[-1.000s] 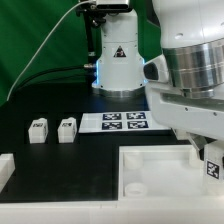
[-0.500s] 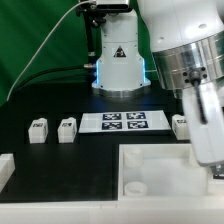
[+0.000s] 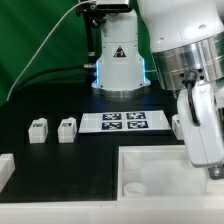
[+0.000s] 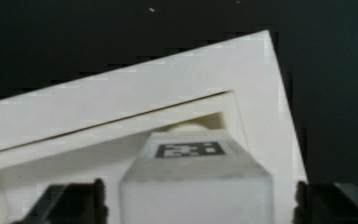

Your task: Assemble one leg

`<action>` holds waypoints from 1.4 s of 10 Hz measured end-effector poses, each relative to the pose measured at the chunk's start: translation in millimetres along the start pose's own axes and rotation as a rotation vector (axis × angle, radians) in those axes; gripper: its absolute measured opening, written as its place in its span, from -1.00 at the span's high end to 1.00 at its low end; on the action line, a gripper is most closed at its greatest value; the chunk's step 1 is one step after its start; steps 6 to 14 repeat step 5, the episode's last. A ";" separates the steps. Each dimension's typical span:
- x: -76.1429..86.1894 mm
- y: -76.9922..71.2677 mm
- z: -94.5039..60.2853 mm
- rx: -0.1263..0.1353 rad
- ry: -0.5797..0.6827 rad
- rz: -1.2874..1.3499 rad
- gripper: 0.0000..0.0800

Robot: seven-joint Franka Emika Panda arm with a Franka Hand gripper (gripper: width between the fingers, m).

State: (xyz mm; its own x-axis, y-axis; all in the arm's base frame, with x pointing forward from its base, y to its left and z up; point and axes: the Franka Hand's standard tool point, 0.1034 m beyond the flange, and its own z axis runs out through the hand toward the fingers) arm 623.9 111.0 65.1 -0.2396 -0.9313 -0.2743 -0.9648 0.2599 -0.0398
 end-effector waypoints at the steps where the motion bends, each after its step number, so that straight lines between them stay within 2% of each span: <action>1: -3.7 1.0 -3.6 0.003 -0.003 -0.006 -0.47; 2: -9.2 3.3 -13.4 0.010 -0.009 -0.017 -0.59; 3: -12.9 4.3 -24.4 0.019 -0.018 -0.029 -0.62; 4: -14.3 4.3 -29.1 0.024 -0.020 -0.038 -0.62; 14: -13.4 5.1 -26.4 0.020 -0.019 -0.040 -0.62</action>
Offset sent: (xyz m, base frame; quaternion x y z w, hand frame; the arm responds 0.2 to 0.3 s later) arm -0.0128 0.0067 0.0349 -0.0177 -0.0311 -0.0070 0.9993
